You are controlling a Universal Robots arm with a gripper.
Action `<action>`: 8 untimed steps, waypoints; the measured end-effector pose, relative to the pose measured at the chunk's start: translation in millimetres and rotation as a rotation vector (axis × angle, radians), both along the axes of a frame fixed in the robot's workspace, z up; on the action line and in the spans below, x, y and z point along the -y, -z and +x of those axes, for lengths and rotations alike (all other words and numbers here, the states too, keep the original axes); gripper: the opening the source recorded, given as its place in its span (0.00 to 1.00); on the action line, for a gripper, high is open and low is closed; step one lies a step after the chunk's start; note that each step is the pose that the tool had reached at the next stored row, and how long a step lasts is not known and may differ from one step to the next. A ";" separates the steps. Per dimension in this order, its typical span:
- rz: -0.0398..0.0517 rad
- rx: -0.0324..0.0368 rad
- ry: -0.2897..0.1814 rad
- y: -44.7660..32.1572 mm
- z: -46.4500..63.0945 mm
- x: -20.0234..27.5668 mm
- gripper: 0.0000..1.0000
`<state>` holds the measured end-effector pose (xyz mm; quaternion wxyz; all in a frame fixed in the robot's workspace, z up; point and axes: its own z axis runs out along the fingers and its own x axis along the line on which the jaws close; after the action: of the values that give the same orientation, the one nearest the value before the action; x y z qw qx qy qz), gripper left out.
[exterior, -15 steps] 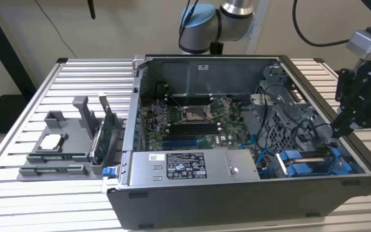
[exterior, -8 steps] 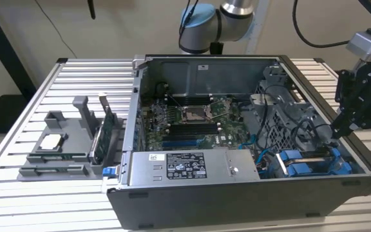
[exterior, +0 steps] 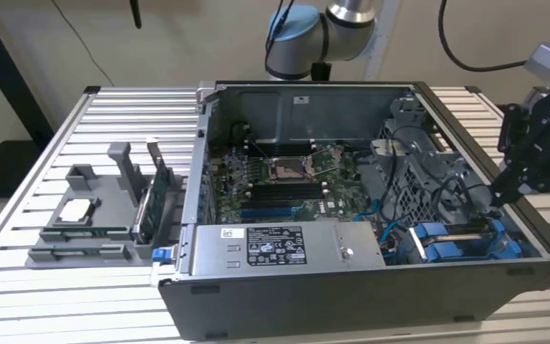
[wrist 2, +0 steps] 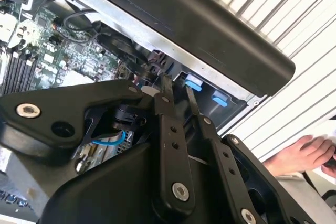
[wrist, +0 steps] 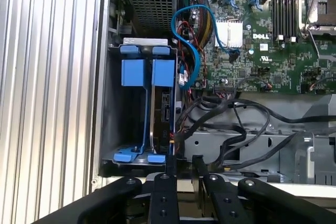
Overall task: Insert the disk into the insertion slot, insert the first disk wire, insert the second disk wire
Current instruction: 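Insert the second disk wire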
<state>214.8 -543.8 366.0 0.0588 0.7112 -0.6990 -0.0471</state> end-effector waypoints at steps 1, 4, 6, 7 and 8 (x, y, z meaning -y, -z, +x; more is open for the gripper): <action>0.0006 -0.0047 0.000 0.0 0.7 0.6 0.27; 0.0027 -0.0169 0.000 -0.9 2.6 2.0 0.27; 0.0045 -0.0250 0.000 -1.9 3.7 2.9 0.27; 0.0059 -0.0283 0.000 -2.2 4.1 3.3 0.27; 0.0070 -0.0297 0.000 -2.3 4.2 3.6 0.27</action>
<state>219.1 -547.4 368.3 0.0667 0.7106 -0.6979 -0.0600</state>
